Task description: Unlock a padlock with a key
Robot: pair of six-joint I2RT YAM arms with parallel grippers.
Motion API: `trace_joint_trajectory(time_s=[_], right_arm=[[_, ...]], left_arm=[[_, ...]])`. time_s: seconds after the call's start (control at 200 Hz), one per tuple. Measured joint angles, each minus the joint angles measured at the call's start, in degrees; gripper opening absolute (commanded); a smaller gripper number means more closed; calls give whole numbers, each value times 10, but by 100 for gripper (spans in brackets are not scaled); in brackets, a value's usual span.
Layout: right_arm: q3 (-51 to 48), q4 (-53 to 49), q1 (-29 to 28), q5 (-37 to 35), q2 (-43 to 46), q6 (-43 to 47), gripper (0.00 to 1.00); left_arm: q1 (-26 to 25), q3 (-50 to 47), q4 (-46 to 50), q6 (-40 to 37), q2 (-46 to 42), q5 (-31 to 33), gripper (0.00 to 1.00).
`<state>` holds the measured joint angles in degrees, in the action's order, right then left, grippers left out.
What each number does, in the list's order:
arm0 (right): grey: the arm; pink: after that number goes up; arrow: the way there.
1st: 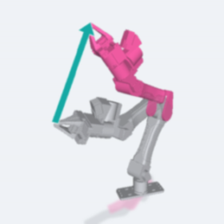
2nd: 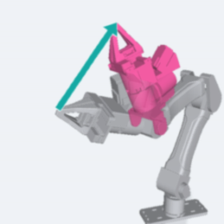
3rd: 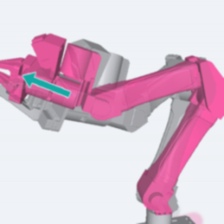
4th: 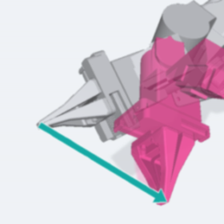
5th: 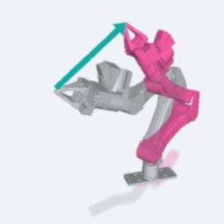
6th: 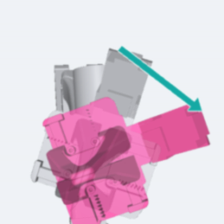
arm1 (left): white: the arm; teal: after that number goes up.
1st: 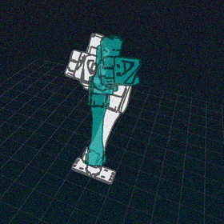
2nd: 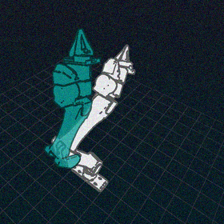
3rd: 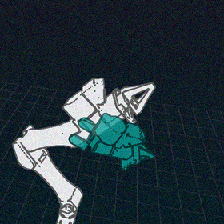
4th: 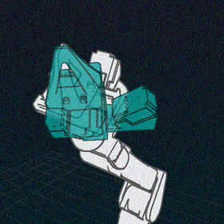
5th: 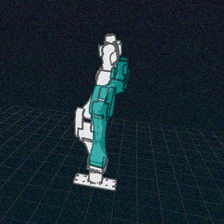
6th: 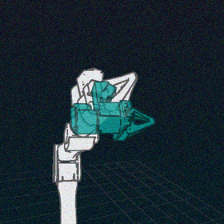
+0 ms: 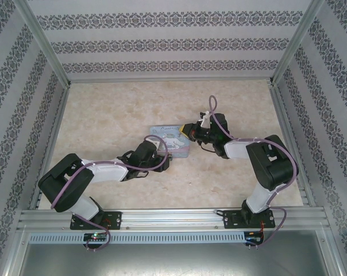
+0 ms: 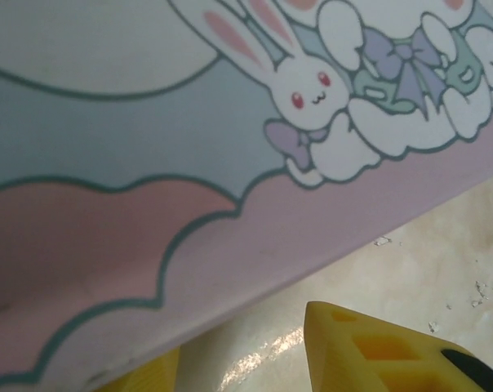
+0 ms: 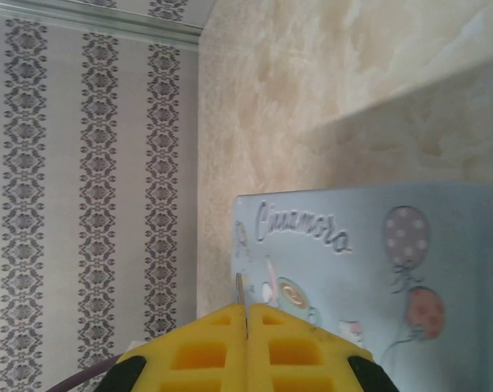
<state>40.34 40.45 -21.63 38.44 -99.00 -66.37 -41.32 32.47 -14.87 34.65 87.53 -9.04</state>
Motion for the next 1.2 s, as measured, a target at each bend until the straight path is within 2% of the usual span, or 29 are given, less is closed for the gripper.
trace_joint_trajectory(time_s=[0.235,0.545,0.739,1.199], right_arm=[[18,22,2,9,-40,-10,0],[52,38,16,30,-78,-19,0],[57,45,17,34,-85,-25,0],[57,53,20,45,-89,-28,0]], left_arm=[[0,11,-18,-2,35,6,47],[-3,80,-19,-14,100,6,47],[-3,88,-25,-15,111,15,47],[-14,67,-57,-12,109,117,51]])
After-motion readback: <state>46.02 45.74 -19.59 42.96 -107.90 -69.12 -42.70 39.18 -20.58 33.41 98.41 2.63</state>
